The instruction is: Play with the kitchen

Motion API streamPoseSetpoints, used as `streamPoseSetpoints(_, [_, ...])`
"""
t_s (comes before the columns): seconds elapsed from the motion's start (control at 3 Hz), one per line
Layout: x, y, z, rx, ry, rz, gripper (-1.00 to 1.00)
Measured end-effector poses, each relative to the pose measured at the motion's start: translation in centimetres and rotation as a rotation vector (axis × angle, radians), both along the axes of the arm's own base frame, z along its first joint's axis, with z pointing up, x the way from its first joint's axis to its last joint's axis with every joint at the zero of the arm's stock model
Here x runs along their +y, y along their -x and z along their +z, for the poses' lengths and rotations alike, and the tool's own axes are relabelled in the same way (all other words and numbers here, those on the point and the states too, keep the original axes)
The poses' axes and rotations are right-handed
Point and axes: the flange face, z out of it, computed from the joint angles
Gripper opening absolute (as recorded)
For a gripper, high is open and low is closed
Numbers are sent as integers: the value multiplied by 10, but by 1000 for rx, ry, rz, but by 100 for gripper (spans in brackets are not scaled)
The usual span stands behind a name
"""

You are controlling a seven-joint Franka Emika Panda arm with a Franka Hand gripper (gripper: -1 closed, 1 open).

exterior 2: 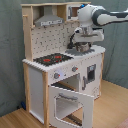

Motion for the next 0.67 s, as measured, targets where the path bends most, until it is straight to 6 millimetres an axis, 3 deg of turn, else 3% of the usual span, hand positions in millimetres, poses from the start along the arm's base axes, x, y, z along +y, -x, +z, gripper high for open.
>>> streamPoseSetpoints(0.67, [-49, 3, -4, -42, 11, -64, -100])
